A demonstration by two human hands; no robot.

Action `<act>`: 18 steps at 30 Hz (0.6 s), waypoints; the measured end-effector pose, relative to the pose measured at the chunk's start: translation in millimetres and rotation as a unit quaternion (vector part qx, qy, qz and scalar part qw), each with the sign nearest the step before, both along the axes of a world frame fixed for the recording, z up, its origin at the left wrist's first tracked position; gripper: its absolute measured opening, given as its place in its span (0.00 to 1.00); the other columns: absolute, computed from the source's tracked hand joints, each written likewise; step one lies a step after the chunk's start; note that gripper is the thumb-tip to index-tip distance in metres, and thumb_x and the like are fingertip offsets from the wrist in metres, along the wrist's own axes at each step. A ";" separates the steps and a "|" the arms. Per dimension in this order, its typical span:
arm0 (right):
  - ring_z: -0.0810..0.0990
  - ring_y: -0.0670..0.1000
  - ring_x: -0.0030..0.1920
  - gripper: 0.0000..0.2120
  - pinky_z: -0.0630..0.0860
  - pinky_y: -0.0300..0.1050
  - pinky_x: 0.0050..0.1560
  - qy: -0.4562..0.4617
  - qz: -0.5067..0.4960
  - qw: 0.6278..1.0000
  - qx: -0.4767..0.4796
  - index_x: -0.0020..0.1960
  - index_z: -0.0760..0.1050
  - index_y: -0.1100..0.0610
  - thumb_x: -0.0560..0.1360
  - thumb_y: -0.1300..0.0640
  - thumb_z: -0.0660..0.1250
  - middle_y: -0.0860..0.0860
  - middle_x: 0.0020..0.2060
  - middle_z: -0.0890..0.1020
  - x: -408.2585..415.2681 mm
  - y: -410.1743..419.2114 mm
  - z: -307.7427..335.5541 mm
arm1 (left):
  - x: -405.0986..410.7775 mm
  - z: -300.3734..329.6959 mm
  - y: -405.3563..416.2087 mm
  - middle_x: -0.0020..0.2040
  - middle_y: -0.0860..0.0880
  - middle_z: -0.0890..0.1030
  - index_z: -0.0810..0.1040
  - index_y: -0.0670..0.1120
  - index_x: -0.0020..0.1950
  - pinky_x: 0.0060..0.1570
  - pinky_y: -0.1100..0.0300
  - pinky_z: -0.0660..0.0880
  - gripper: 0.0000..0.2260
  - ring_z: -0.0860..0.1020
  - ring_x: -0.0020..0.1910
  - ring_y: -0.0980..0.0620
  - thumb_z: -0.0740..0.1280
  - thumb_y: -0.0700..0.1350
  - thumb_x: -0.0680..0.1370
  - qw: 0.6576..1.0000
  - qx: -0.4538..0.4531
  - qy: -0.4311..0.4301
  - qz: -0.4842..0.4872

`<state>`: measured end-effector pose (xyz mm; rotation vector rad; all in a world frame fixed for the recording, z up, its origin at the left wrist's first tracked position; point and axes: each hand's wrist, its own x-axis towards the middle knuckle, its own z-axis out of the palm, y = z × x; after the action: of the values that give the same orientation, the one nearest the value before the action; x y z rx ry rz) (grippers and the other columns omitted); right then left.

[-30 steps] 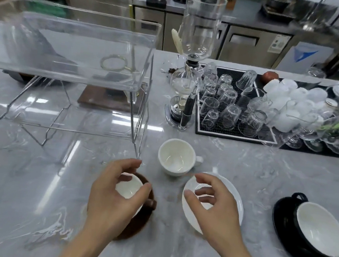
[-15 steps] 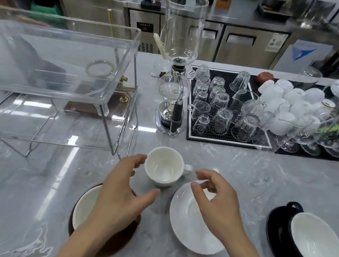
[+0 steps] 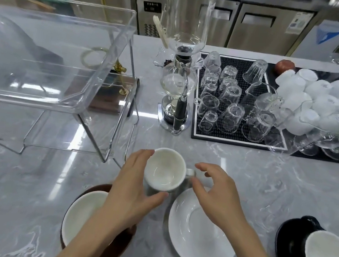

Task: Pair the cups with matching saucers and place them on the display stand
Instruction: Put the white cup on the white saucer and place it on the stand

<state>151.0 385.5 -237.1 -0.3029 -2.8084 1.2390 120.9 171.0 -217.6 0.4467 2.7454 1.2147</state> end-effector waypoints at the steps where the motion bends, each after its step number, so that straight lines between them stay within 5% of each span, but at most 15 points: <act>1: 0.74 0.35 0.49 0.13 0.64 0.17 0.52 -0.001 0.009 1.000 0.010 0.61 0.81 0.51 0.78 0.52 0.70 0.38 0.53 0.78 -2.1 0.3 -0.3 | -0.8 0.1 0.6 0.63 0.59 0.68 0.69 0.48 0.73 0.58 0.83 0.58 0.39 0.65 0.59 0.66 0.76 0.54 0.63 1.000 0.000 -0.002 -0.006; 8: 0.74 0.26 0.45 0.09 0.66 0.17 0.48 -0.031 0.052 0.998 0.006 0.59 0.82 0.50 0.79 0.55 0.68 0.39 0.52 0.82 -16.1 6.3 -14.3 | -13.0 -1.5 9.2 0.64 0.57 0.68 0.69 0.46 0.73 0.58 0.84 0.55 0.43 0.64 0.60 0.66 0.70 0.63 0.61 0.999 0.006 -0.038 -0.012; 18: 0.80 0.42 0.46 0.09 0.73 0.31 0.47 -0.066 0.082 0.994 -0.021 0.56 0.80 0.47 0.81 0.57 0.65 0.41 0.45 0.84 -23.5 11.4 -16.3 | -20.1 -13.8 12.5 0.72 0.54 0.71 0.64 0.49 0.79 0.61 0.68 0.61 0.52 0.68 0.69 0.59 0.80 0.62 0.59 0.997 -0.019 -0.078 0.010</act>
<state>127.6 396.9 -253.4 -0.1640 -2.9740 1.3596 100.8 183.6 -231.3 0.3061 2.6418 1.1486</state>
